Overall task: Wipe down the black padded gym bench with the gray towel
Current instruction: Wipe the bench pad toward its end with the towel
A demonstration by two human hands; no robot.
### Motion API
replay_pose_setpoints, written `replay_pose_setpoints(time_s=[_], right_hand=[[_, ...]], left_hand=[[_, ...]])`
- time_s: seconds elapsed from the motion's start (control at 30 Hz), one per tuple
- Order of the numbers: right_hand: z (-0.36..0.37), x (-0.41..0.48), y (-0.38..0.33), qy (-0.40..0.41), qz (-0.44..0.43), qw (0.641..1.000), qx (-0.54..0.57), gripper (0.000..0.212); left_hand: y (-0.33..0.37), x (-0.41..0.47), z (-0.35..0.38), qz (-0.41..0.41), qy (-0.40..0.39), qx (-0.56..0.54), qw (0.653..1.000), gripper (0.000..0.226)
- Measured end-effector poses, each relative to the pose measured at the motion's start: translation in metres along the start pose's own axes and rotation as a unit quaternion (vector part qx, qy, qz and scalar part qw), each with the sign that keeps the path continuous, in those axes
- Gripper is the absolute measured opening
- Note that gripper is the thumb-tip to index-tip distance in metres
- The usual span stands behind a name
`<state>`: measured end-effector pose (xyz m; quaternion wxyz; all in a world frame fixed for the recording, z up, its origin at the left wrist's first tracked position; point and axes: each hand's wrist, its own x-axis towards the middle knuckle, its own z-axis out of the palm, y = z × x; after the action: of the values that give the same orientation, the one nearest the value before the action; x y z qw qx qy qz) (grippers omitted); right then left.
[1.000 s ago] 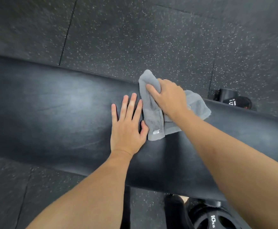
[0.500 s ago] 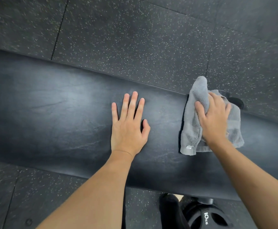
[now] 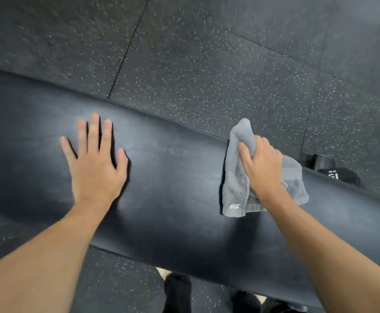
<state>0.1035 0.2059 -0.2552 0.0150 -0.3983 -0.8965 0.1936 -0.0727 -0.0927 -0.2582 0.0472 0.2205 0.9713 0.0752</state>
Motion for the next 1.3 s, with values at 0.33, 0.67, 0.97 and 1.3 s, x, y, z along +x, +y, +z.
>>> replay_pose_setpoints(time_s=[0.33, 0.67, 0.97, 1.3], right_hand=[[0.068, 0.026, -0.159, -0.066, -0.099, 0.993, -0.024, 0.041], [0.024, -0.048, -0.05, -0.006, -0.029, 0.999, -0.018, 0.056], [0.035, 0.032, -0.143, -0.143, -0.048, 0.988, 0.026, 0.037], [0.078, 0.067, -0.241, -0.245, -0.153, 0.956, 0.041, 0.037]], left_hand=[[-0.006, 0.004, 0.002, 0.004, -0.014, -0.008, 1.0, 0.064], [-0.005, 0.004, 0.003, -0.006, -0.014, 0.003, 1.0, 0.065], [-0.005, 0.005, 0.006, -0.002, 0.006, 0.004, 1.0, 0.066], [-0.008, 0.005, 0.008, 0.004, -0.007, 0.011, 1.0, 0.066]])
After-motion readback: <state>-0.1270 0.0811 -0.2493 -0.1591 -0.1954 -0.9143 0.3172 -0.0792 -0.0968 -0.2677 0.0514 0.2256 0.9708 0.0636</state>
